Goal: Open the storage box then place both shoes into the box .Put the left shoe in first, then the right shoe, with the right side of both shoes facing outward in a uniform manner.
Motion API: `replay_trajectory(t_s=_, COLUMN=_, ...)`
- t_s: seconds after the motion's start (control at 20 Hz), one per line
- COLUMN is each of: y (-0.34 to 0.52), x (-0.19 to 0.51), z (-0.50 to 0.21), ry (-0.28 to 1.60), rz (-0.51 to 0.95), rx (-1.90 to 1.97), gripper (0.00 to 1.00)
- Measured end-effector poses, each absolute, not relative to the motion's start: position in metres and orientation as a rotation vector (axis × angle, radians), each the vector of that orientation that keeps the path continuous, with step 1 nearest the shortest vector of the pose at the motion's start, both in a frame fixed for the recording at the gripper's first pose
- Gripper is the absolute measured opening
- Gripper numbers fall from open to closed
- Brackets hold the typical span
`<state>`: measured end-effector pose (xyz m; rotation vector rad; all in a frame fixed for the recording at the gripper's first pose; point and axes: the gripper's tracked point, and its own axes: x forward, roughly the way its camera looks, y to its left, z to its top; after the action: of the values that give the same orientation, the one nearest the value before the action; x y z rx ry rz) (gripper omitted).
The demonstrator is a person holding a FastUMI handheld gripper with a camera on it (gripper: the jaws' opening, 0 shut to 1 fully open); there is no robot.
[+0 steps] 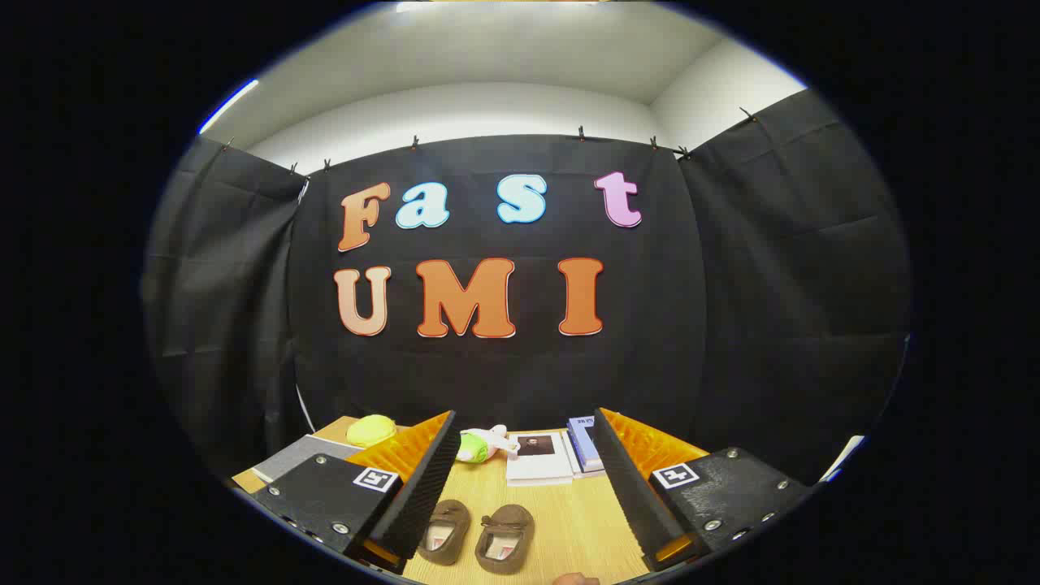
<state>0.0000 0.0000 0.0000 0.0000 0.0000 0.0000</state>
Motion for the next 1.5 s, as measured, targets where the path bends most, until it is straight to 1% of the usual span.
replay_trajectory(t_s=0.35, y=-0.024, x=0.010, z=-0.020, ry=0.001, rz=-0.001, rx=-0.043, gripper=0.98)
replay_trajectory(t_s=0.65, y=-0.057, x=0.022, z=-0.005, ry=-0.057, rz=-0.094, rx=-0.123, gripper=0.98)
replay_trajectory(t_s=1.05, y=-0.037, x=0.040, z=-0.025, ry=-0.013, rz=-0.047, rx=-0.142, gripper=0.98)
replay_trajectory(t_s=1.15, y=-0.021, x=0.046, z=-0.030, ry=-0.009, rz=-0.018, rx=-0.144, gripper=0.98)
replay_trajectory(t_s=1.25, y=0.000, x=0.053, z=-0.039, ry=0.006, rz=0.040, rx=-0.115, gripper=0.98)
replay_trajectory(t_s=1.5, y=0.080, x=0.064, z=-0.084, ry=0.132, rz=0.303, rx=0.075, gripper=0.98)
